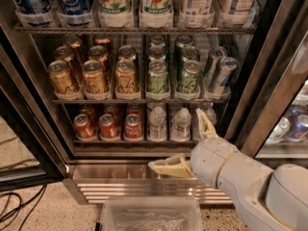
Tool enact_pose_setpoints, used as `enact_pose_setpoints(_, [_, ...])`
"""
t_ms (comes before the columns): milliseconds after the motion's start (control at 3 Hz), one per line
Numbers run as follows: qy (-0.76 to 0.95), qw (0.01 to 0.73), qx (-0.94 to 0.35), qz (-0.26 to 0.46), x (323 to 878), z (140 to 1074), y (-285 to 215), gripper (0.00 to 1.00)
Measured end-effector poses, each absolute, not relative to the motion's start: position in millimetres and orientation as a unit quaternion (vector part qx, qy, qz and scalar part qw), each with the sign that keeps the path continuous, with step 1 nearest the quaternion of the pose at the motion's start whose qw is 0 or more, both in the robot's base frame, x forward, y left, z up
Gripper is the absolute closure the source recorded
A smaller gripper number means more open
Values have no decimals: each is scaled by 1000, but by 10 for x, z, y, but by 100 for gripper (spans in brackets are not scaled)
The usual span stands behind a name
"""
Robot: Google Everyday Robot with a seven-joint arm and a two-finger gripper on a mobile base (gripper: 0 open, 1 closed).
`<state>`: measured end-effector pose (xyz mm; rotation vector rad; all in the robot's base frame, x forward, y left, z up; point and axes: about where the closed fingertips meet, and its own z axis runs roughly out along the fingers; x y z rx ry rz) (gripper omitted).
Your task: Pick orange can from middle shelf of fridge
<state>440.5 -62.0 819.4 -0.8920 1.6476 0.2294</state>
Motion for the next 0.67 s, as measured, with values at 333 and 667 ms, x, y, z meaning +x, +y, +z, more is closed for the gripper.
enact_pose_setpoints(333, [728, 623, -275, 81, 4659, 8264, -1116, 0])
enact_pose_setpoints(667, [736, 640, -216, 49, 4636, 8269, -1584, 0])
